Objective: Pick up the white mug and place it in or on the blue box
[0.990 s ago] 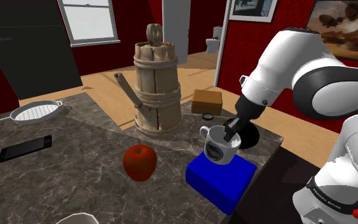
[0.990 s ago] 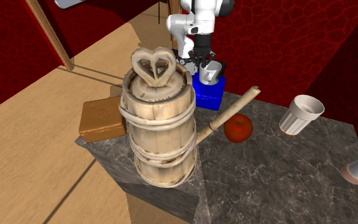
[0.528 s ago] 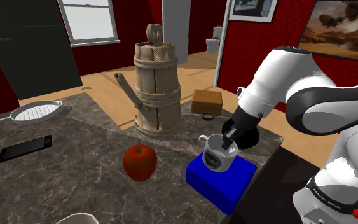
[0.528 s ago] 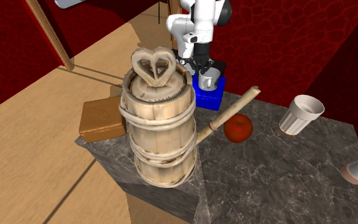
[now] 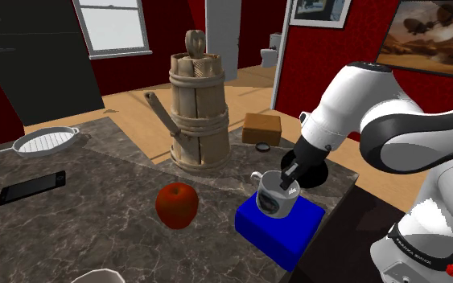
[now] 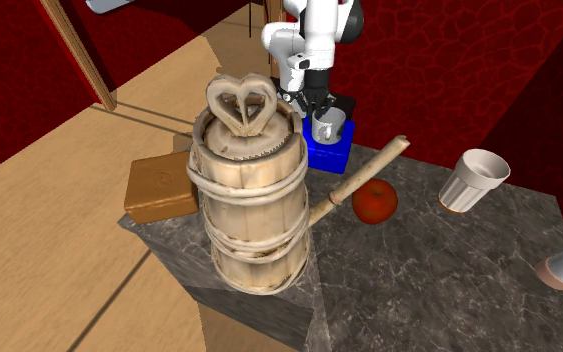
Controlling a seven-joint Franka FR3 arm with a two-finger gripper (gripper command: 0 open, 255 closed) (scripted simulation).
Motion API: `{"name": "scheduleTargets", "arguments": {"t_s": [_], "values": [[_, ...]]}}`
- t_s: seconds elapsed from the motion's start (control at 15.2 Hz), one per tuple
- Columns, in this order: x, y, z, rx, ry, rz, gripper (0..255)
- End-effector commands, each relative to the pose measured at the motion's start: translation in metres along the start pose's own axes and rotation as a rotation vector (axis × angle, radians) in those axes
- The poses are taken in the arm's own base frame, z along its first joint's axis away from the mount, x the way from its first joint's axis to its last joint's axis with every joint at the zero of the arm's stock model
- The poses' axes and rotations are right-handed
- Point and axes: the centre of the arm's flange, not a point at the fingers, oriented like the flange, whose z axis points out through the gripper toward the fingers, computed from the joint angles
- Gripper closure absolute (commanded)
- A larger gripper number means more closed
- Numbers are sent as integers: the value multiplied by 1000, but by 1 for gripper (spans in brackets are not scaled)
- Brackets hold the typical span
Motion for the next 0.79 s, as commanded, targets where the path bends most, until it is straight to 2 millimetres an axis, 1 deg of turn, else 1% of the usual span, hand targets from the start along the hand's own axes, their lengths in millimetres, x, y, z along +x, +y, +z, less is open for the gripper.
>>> {"name": "scheduleTargets", "arguments": {"t_s": [0.0,0.33,0.53,0.59,0.73], "values": [[-1,0,2,-3,-5,-1,0],[-1,0,2,-3,-5,-1,0],[-1,0,-38,-3,-5,-1,0],[-1,0,-48,-3,-5,-1,0],[-1,0,-48,-3,-5,-1,0]]}}
